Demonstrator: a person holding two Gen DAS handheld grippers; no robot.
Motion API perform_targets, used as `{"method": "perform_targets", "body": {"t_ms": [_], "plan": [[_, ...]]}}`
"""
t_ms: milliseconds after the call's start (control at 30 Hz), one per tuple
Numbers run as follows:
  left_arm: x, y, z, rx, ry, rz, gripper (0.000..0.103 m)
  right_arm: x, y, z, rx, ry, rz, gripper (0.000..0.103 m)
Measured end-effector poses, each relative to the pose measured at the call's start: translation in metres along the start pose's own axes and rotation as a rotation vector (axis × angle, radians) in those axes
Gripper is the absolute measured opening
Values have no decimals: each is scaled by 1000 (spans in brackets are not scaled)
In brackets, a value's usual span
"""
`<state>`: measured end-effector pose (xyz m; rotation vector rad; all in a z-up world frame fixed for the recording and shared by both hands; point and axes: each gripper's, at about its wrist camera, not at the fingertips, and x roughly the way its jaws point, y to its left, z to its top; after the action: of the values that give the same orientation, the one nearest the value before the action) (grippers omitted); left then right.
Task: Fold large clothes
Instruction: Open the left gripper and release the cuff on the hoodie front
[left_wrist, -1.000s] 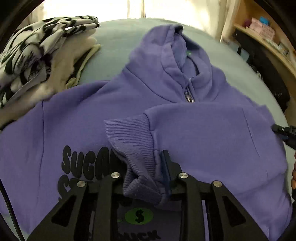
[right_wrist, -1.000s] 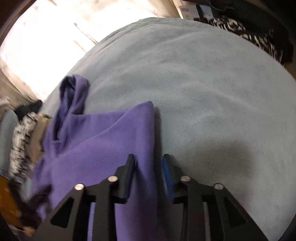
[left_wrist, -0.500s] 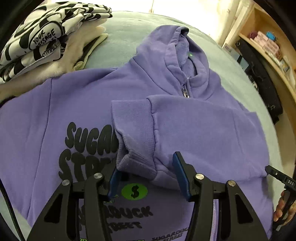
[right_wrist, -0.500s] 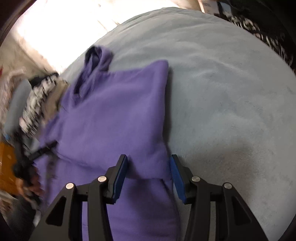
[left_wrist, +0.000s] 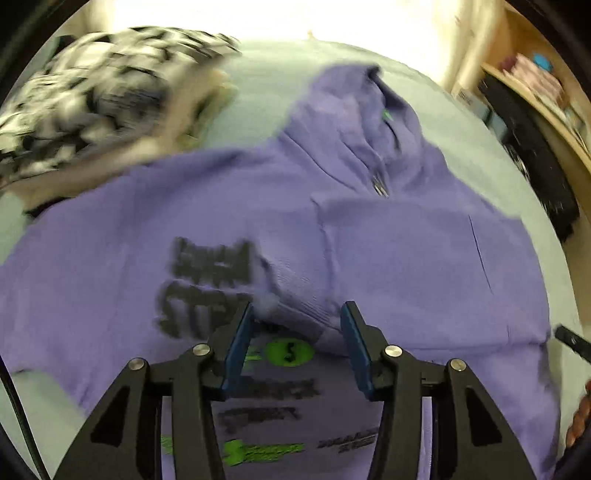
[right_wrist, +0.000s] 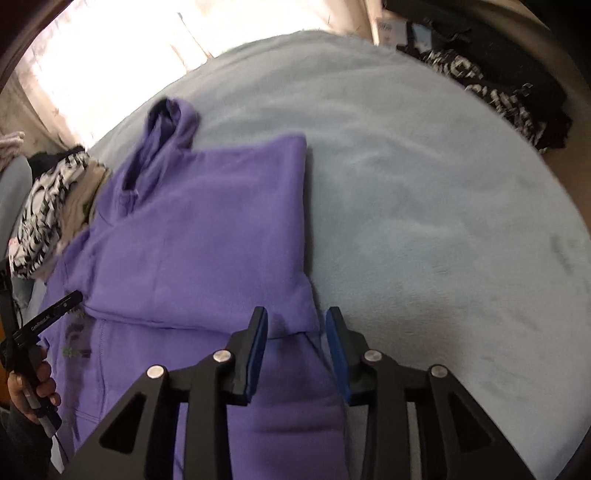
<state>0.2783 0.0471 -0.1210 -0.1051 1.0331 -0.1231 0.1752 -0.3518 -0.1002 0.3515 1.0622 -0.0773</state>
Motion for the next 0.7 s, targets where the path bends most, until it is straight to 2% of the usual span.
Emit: {"method": "perform_targets", "body": {"t_ms": [67,100,133,233,267,300,367,467,567,667,700], "plan": [[-17,11,-3,-21,-46,31,47,-13,0,-2,24,-38,32,44],[-24,15,-4,-28,-70,31,47,-20,1,-3,37,-66,77,44],[-32,19,-7,-34,-91,26,47,-26,4,-3,39,-99,119,44],[-41,14,-13,-15,-121,-12,47,-37,28,-3,-6,-210,153,44],[-41,8,-14,-8,-117,-31,46,-33,42,1,-35,-209,175,44],[-41,3,-14,-4,-105,-51,42,-27,58,4,-73,-187,190,44],[-38,-10,-13,-2,-58,-91,35,-16,86,8,-148,-160,168,44],[-19,-34,-7,-15,-14,-112,34,7,126,10,-240,-119,175,44],[-1,-50,-6,-14,-15,-80,34,30,146,6,-285,-75,164,44],[17,-50,-9,1,-3,13,34,55,147,0,-291,-3,137,44],[21,-45,-10,3,0,51,34,65,140,-1,-286,27,105,44]]}}
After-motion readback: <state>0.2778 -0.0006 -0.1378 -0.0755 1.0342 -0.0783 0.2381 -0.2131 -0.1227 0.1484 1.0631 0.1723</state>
